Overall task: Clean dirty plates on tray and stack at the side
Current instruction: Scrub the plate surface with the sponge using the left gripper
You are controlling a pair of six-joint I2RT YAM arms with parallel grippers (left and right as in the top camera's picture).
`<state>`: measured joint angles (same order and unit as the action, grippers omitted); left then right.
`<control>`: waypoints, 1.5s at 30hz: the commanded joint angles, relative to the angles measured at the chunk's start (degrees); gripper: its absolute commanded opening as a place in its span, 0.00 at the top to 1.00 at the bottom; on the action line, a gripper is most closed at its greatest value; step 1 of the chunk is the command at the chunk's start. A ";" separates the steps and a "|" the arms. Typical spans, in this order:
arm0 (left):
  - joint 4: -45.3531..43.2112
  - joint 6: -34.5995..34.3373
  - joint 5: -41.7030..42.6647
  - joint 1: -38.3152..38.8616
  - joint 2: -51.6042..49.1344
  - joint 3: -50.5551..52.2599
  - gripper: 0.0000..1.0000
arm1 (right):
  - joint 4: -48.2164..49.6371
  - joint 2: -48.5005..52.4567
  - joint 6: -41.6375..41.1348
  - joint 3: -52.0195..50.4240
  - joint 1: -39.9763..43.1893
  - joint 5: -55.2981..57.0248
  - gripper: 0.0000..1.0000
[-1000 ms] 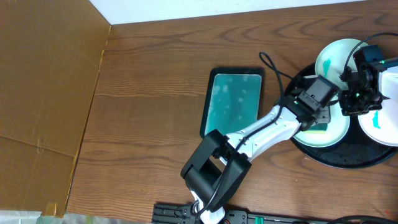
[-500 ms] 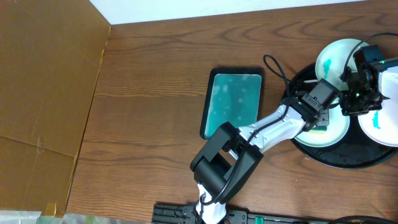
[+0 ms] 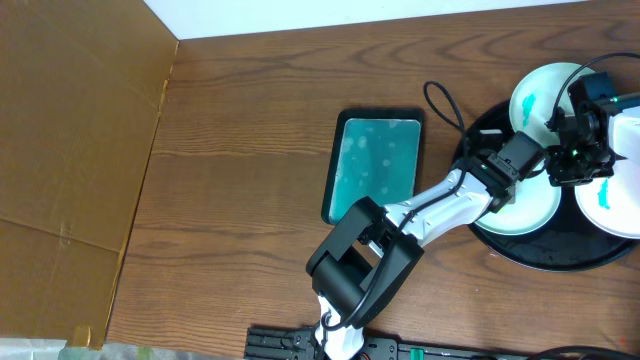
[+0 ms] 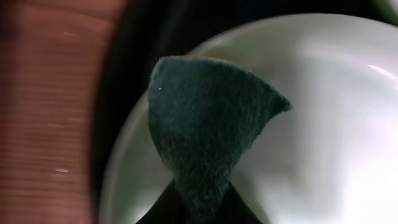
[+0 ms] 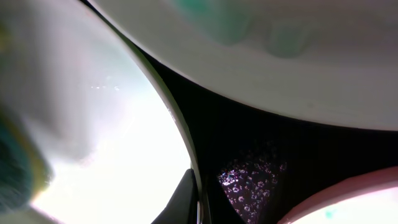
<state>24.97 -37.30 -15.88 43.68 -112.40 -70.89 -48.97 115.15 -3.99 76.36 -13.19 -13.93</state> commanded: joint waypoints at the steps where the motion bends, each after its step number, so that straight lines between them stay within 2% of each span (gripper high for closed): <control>1: 1.07 2.99 -9.11 -1.57 -0.09 -0.11 0.87 | -0.07 0.26 -0.66 0.07 -0.02 0.39 0.98; 7: -0.61 3.45 0.24 -1.68 5.16 -1.57 0.87 | -0.13 0.26 -0.68 0.07 -0.02 0.37 0.98; 13: -1.92 3.37 3.58 -3.41 12.83 -1.57 0.87 | -0.11 0.26 -0.68 0.07 -0.02 0.37 0.97; 19: -1.99 -1.22 21.07 -5.27 10.78 -0.96 0.86 | -0.07 0.26 -0.68 0.07 -0.02 0.37 0.97; 22: -2.01 -2.25 27.06 -5.07 7.39 -0.85 0.85 | -0.07 0.26 -0.68 0.07 -0.02 0.37 0.97; 23: -2.05 -2.27 27.85 -4.96 6.21 -0.85 0.78 | -0.07 0.26 -0.68 0.07 -0.02 0.37 0.97; 27: -2.19 -2.23 28.06 -5.01 2.19 -0.85 0.74 | -0.07 0.26 -0.68 0.07 -0.02 0.37 0.97; 30: -2.05 -2.16 28.02 -5.81 1.05 -0.85 0.60 | -0.09 0.26 -0.68 0.07 -0.02 0.37 0.97; 33: -1.97 -1.68 26.29 -6.84 1.57 -0.87 0.57 | -0.07 0.26 -0.68 0.07 -0.02 0.37 0.96; 42: -1.51 5.77 25.51 -9.01 5.14 -0.87 0.55 | 0.15 0.26 -0.66 0.07 -0.02 0.39 0.96; 45: -1.42 5.81 25.55 -8.76 5.88 -0.87 0.51 | 0.15 0.26 -0.68 0.07 -0.02 0.37 0.95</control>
<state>23.20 -33.63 10.28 34.76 -108.55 -71.70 -48.84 115.15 -4.14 76.36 -13.19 -13.89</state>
